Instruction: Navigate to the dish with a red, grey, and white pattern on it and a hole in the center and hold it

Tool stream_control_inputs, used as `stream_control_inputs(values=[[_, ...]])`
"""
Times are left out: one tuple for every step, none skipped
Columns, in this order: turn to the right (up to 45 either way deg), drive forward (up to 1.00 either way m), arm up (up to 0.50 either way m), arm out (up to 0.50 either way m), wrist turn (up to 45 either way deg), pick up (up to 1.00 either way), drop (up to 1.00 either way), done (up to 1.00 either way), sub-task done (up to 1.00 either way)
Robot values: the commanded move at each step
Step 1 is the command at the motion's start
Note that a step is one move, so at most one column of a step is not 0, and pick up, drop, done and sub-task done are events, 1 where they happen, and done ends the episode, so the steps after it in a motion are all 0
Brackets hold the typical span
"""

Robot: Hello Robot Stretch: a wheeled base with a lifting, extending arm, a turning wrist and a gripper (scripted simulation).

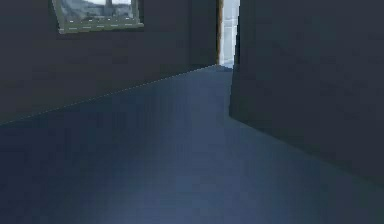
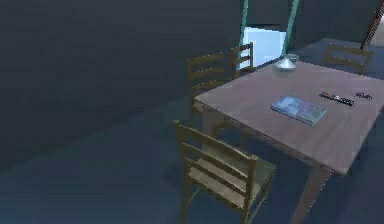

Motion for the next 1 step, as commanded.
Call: stream_control_inputs(values=[[0.0,1.0,0.0,0.0,0.0,0.0,0.0,0.0,0.0]])
